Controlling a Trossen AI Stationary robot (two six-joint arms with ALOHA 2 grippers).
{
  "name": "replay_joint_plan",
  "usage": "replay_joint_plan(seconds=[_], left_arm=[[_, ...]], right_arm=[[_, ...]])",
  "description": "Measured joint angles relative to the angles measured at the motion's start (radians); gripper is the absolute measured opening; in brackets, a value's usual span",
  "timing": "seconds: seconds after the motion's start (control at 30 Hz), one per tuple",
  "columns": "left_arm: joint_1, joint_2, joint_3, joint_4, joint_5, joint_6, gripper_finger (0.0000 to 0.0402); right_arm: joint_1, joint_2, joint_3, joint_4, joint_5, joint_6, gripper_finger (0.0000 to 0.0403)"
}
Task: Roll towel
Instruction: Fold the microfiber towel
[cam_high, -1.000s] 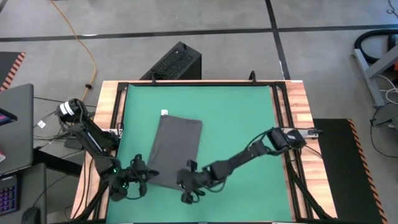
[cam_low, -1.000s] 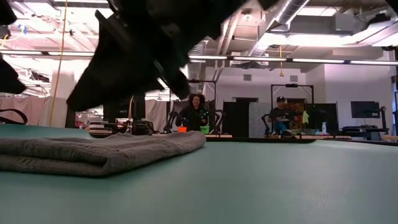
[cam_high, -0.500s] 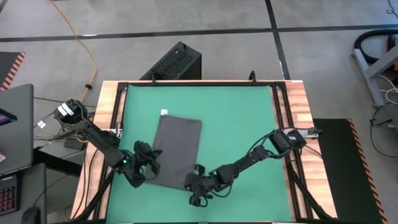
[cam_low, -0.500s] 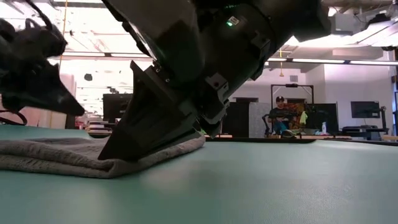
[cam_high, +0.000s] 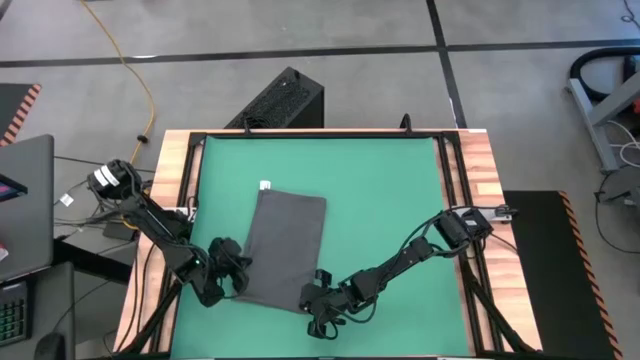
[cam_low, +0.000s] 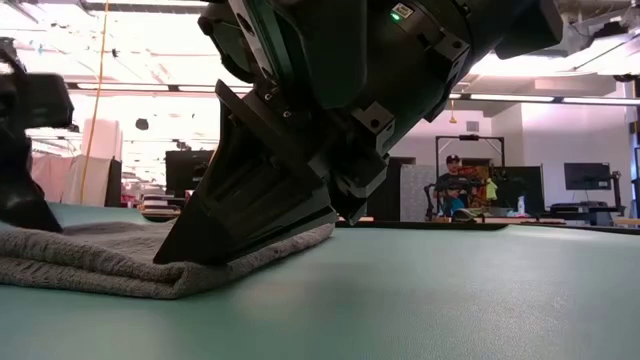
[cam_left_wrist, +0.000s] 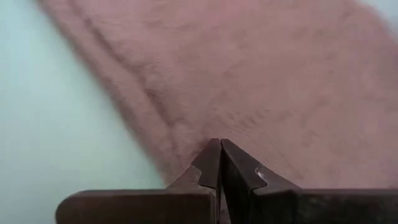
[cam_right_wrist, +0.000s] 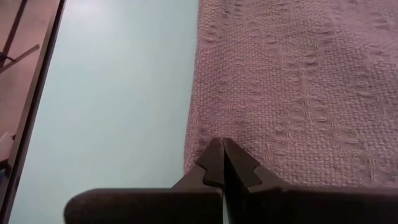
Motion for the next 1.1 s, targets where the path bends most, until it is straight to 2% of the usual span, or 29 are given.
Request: replay_joint_plan(seconds=[0.17,0.27,0.4,0.5,0.9,1.1], left_arm=[[-0.009,0.004,0.000,-0.094,-0.027,-0.118,0.0000],[-0.010,-0.008,0.006,-0.109,-0.102,-0.158,0.0000],[-0.011,-0.012,0.057,-0.095,-0.192,-0.111,0.0000],[-0.001,-0.009,0.054,-0.101,-0.219,-0.077,0.0000],[0.018,0.132,0.001,-0.087,-0.105,-0.209,0.0000],[-0.006,0.091,0.033,-0.124,-0.072,-0.213,0.0000]], right_arm=[[0.001,0.000,0.000,-0.003,-0.007,0.022,0.0015],[0.002,0.000,0.000,-0.003,-0.007,0.027,0.0016],[0.001,0.000,0.000,-0.003,-0.008,0.030,0.0016],[0.001,0.000,0.000,-0.003,-0.009,0.034,0.0016],[0.001,0.000,-0.001,-0.003,-0.009,0.045,0.0017],[0.001,-0.002,-0.001,-0.014,-0.012,0.071,0.0017]])
